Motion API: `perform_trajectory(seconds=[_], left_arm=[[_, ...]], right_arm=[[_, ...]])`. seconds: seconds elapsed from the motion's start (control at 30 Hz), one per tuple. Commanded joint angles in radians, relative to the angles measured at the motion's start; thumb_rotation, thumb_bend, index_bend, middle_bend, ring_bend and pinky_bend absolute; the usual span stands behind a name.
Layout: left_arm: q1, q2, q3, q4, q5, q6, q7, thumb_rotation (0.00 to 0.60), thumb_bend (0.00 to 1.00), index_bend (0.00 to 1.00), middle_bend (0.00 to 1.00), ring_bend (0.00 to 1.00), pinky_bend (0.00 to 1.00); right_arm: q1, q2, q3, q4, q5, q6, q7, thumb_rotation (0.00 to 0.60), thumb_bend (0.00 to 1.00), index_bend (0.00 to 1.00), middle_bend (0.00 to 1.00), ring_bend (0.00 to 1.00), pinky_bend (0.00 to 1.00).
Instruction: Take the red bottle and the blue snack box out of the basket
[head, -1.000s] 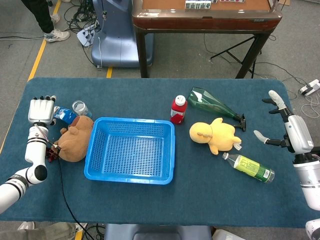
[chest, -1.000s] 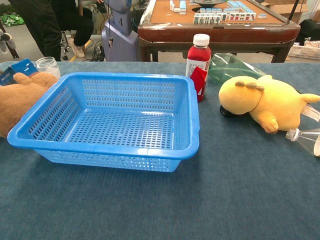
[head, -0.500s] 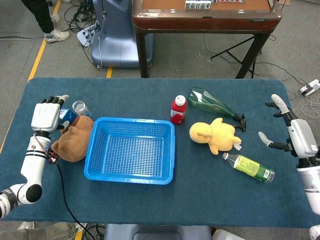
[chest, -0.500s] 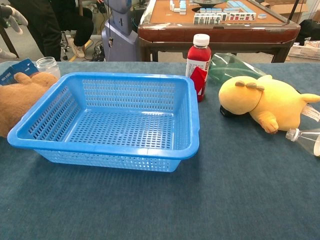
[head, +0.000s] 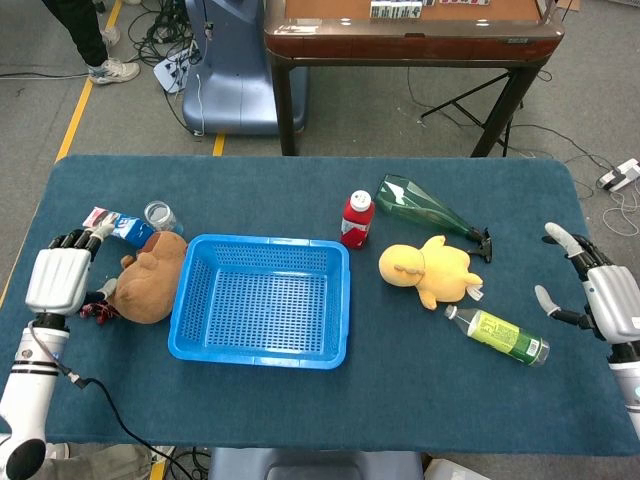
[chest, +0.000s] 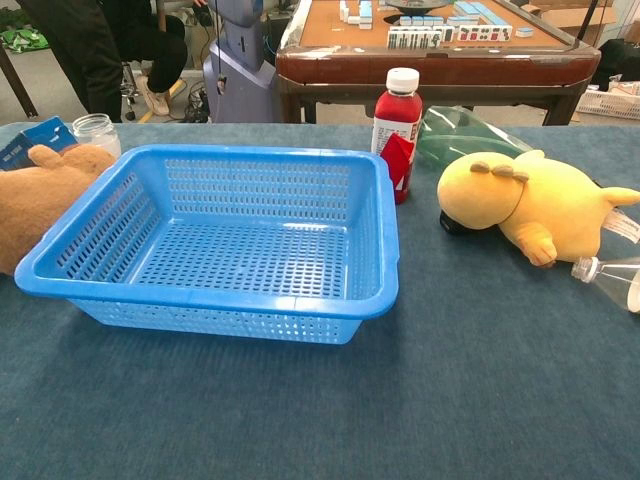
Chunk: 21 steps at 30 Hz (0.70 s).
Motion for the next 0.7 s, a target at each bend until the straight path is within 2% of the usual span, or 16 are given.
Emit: perform_trajectory(seconds=[0.03, 0.23, 0.7], left_arm=[[0.045, 0.014, 0.029, -0.033, 0.029, 0.054, 0.002, 0.600, 0.24, 0.22, 0.24, 0.22, 0.26], [0.121, -0.007, 0.082, -0.036, 0.111, 0.164, 0.027, 0.600, 0.24, 0.22, 0.24, 0.22, 0.26], [0.236, -0.036, 0.154, -0.071, 0.233, 0.281, 0.060, 0.600, 0.24, 0.22, 0.24, 0.22, 0.26]], right_arm=[[-0.027, -0.009, -0.023, 0.008, -0.018, 0.030, -0.055, 0.600, 0.34, 0.11, 0.23, 0.15, 0.28], [-0.063, -0.019, -0.056, -0.015, -0.034, 0.055, -0.124, 0.600, 0.34, 0.12, 0.24, 0.15, 0.28], [-0.107, -0.028, -0.094, -0.045, -0.059, 0.079, -0.166, 0.600, 0.34, 0.13, 0.24, 0.15, 0.28]])
